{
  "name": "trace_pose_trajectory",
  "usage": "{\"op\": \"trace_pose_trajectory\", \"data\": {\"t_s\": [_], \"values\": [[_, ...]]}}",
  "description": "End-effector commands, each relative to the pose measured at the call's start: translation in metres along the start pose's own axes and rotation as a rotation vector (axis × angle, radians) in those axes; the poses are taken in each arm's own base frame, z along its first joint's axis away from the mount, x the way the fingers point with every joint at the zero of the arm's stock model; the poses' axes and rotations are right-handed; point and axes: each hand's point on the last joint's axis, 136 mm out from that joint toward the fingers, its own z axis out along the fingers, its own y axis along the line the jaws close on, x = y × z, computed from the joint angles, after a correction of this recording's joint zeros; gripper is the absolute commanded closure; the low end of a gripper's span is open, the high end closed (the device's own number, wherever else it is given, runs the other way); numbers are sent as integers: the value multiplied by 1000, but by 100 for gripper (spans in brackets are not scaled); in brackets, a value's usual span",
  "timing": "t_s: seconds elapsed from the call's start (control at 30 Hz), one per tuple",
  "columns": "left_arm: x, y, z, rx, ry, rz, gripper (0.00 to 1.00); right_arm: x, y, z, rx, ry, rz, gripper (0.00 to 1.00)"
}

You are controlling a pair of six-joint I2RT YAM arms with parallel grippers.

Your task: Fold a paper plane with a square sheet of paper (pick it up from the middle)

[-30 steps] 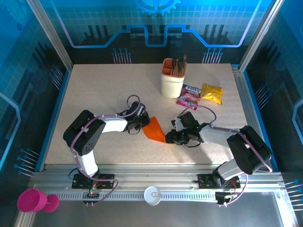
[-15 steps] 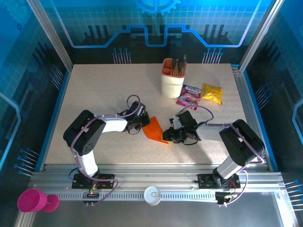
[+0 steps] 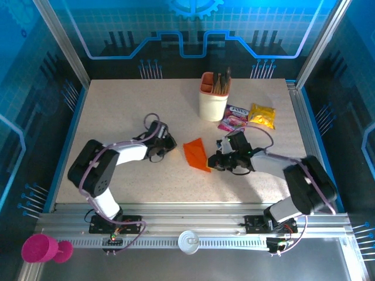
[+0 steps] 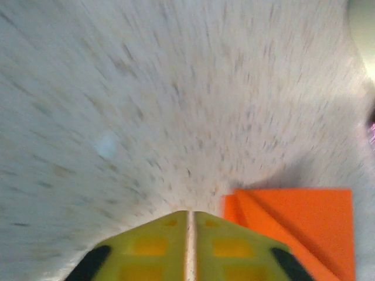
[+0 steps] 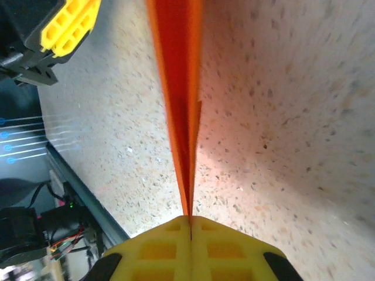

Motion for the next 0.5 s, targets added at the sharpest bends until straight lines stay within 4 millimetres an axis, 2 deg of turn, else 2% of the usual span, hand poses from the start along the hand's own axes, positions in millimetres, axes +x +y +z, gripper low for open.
{"op": "trace_pose_trajectory", "data": {"t_s": [0.0,0.13,0.2,0.4,0.47], "values": [[-20,-4,-39,45,-58,-48,79,-10,11,-49,150,-58,-104,100],[-16,-6,-68,89,-90,-45,68,-22,15,-105,401,-147,-217,100],[-10,0,-78,92,-98,-53,65,-31,8,-132,587,-190,-283,100],[-2,21,-104,56,-143,-17,62,-47,1,-190,1092,-242,-435,100],[0,26,-110,55,-157,-16,61,-52,-1,-201,1232,-240,-469,100]]}}
